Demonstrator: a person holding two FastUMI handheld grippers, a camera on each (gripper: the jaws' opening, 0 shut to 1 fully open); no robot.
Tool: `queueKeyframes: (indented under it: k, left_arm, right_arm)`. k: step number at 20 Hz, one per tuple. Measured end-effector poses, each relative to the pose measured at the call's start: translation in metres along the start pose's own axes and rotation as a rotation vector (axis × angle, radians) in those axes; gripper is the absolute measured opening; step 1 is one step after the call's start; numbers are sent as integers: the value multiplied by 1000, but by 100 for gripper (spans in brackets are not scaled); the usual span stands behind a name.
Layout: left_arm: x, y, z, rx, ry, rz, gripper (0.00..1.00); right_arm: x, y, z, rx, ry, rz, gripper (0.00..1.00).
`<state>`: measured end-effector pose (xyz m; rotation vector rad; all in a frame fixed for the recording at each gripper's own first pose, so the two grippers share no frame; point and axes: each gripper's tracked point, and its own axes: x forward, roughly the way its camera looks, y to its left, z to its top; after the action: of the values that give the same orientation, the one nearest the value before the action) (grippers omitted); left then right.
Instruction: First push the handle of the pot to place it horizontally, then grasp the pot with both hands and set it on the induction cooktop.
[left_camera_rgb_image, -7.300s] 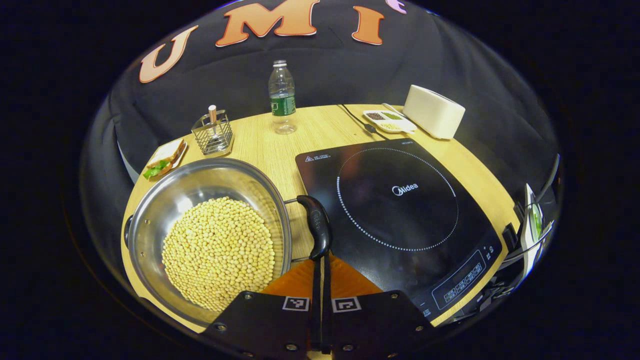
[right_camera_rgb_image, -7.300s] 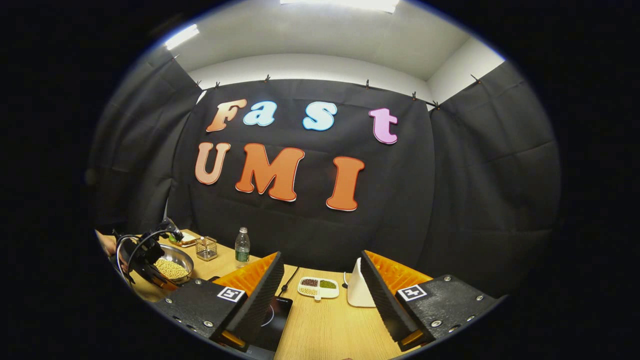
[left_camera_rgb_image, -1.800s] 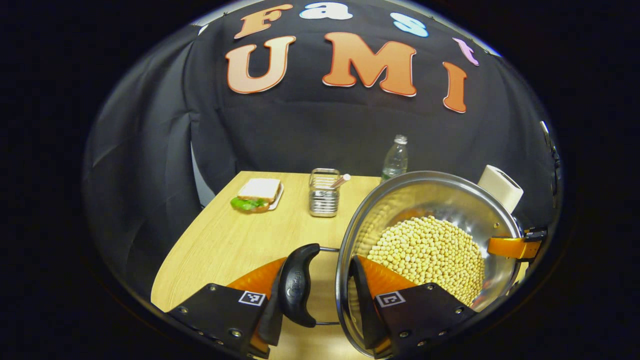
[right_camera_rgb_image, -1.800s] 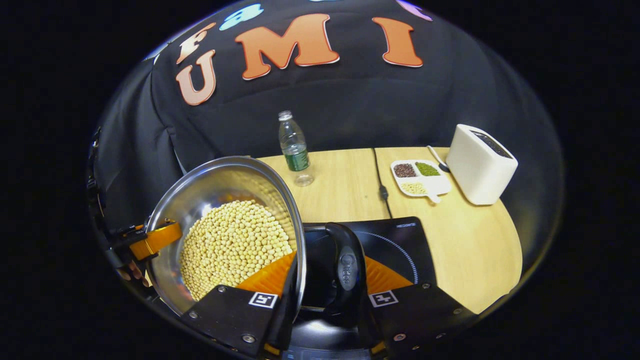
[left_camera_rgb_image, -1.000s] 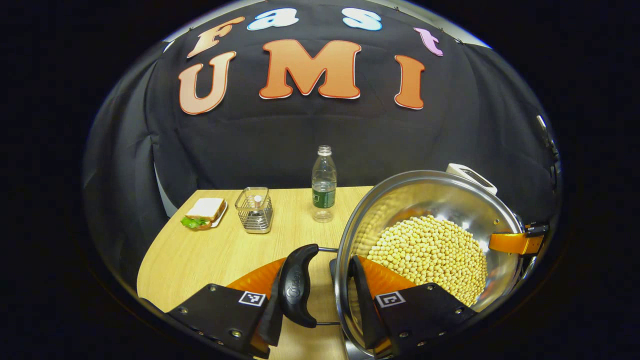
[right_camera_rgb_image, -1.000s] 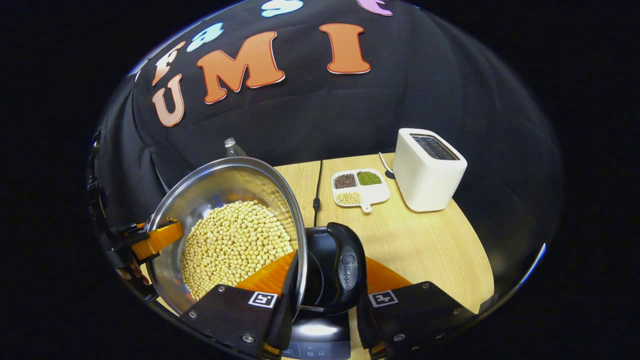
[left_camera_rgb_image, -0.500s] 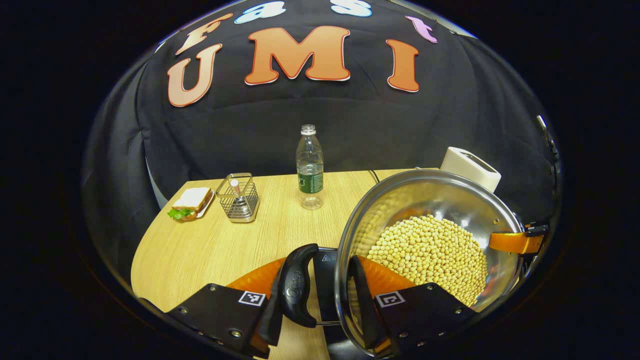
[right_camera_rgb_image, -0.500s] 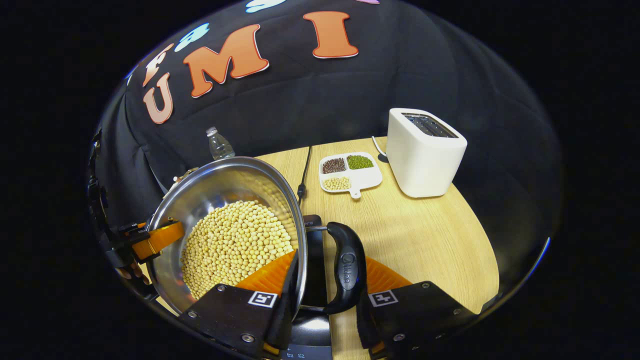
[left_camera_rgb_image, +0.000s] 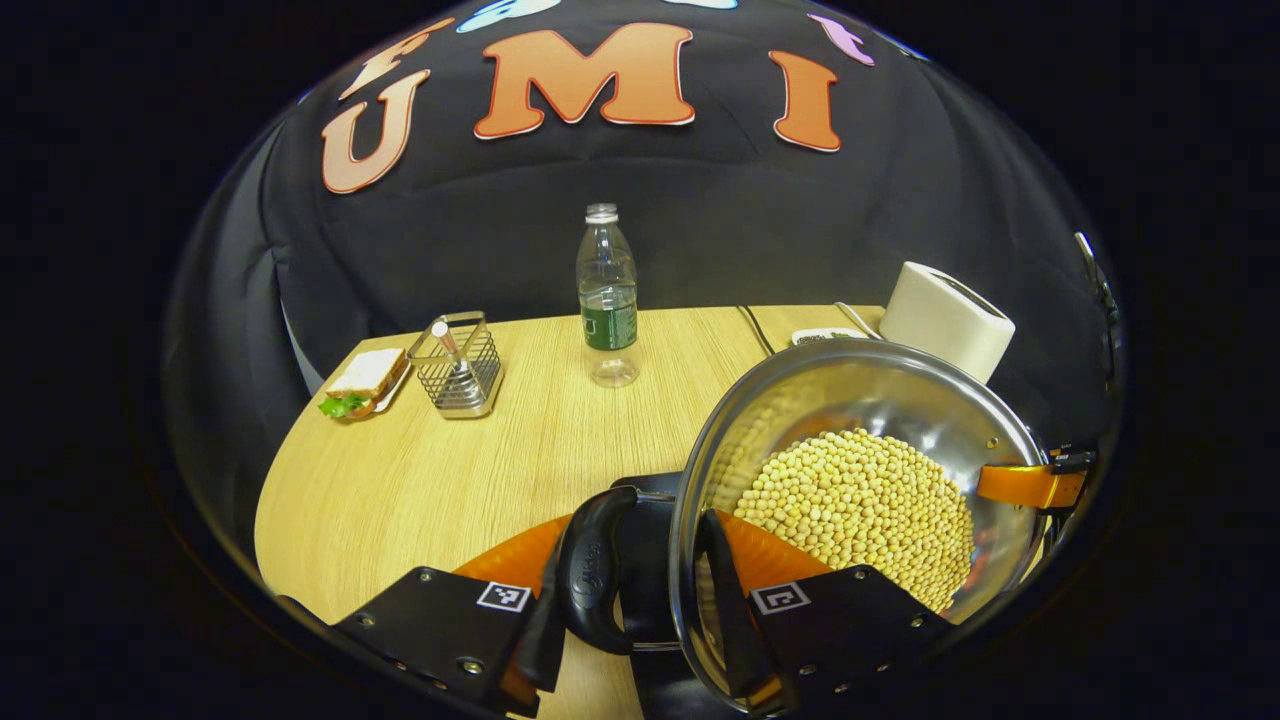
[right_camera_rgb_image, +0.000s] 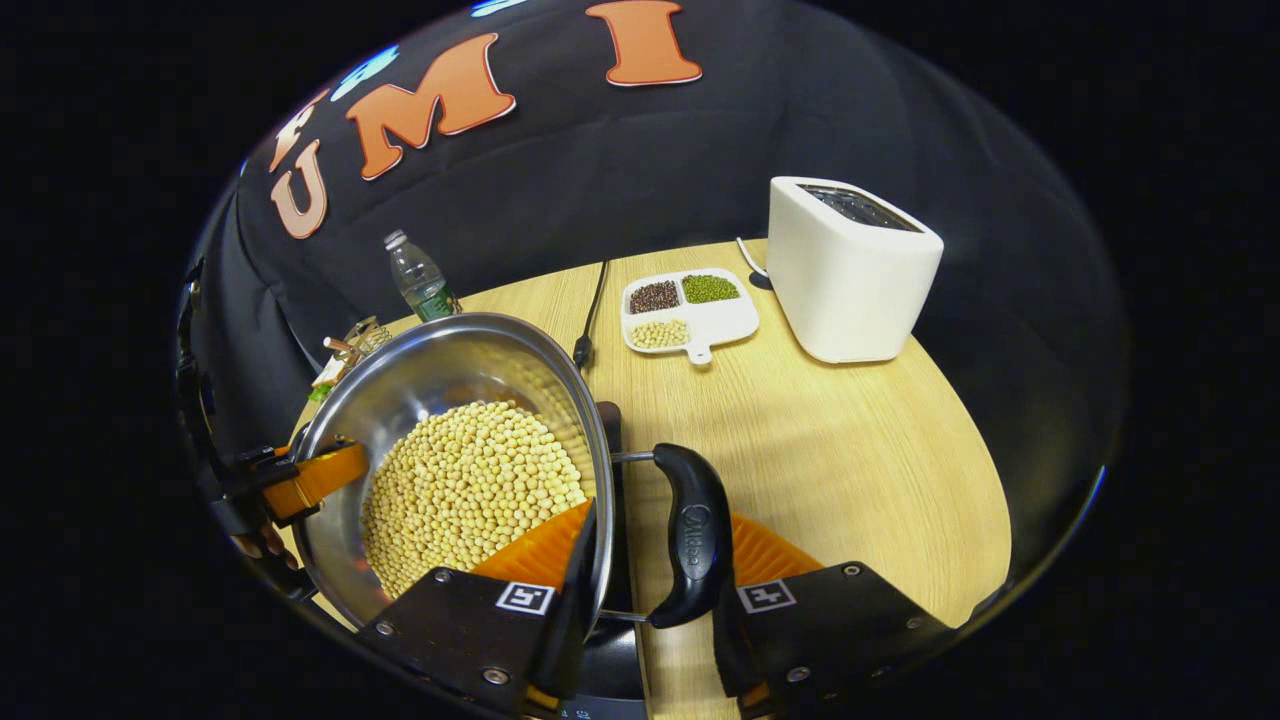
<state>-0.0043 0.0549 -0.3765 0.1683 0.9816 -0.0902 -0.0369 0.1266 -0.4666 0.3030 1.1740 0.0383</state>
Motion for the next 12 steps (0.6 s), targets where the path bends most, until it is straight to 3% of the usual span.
queueKeyframes:
  k: [10, 12]
  left_arm:
    - [3, -2, -6, -8, 50, 5, 65]
    - [2, -2, -9, -12, 55, 3, 64]
  right_arm:
    - [10, 6, -4, 10, 30, 13, 52]
    - [10, 6, -2, 2, 16, 30, 56]
